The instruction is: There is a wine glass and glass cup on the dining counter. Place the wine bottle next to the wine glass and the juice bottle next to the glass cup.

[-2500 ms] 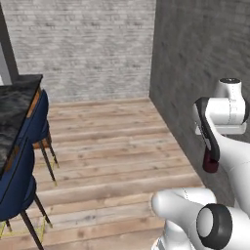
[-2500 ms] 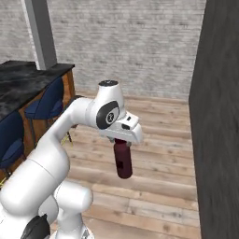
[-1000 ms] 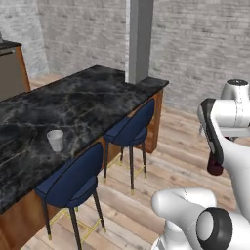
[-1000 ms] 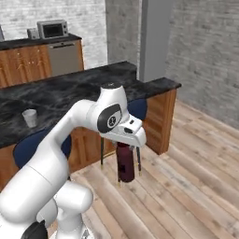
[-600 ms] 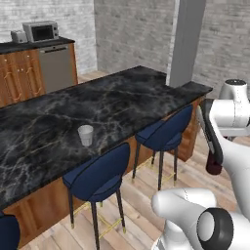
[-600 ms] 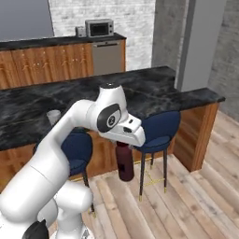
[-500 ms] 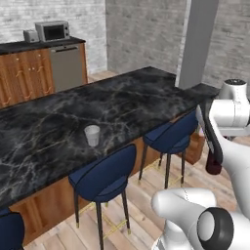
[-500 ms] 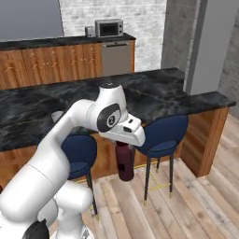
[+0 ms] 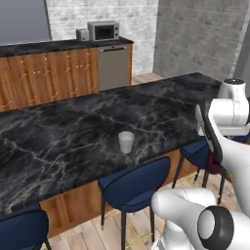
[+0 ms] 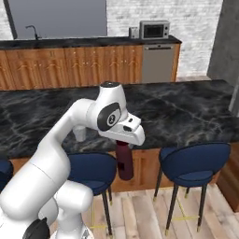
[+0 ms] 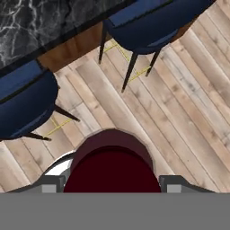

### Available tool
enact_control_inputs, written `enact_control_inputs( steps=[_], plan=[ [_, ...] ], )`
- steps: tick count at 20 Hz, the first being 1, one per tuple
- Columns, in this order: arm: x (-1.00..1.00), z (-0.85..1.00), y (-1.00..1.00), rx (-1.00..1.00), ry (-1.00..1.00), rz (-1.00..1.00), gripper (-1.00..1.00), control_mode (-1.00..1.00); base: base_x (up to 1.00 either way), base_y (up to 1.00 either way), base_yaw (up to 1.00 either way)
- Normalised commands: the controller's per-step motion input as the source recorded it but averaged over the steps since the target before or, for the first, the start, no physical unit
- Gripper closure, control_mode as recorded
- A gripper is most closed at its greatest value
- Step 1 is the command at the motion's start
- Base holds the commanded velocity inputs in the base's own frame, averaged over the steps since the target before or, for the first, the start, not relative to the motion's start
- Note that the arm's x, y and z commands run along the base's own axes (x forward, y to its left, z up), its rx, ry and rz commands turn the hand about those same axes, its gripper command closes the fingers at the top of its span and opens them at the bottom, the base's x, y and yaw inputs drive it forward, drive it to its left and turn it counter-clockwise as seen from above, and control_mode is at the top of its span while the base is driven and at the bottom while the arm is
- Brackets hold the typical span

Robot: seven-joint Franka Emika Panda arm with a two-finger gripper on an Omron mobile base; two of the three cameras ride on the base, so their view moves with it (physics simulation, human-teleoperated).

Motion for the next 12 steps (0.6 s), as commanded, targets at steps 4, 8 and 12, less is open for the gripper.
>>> enact_control_inputs(
  steps=[4,8,12],
  plan=[
    [0.0,0.0,0.0,0.0,0.0,0.0,1.0,1.0,0.6,-0.09,0.41],
    [0.0,0.0,0.0,0.0,0.0,0.0,1.0,1.0,0.47,-0.24,0.29],
    [0.0,0.0,0.0,0.0,0.0,0.0,1.0,1.0,0.31,-0.35,0.22]
  ],
)
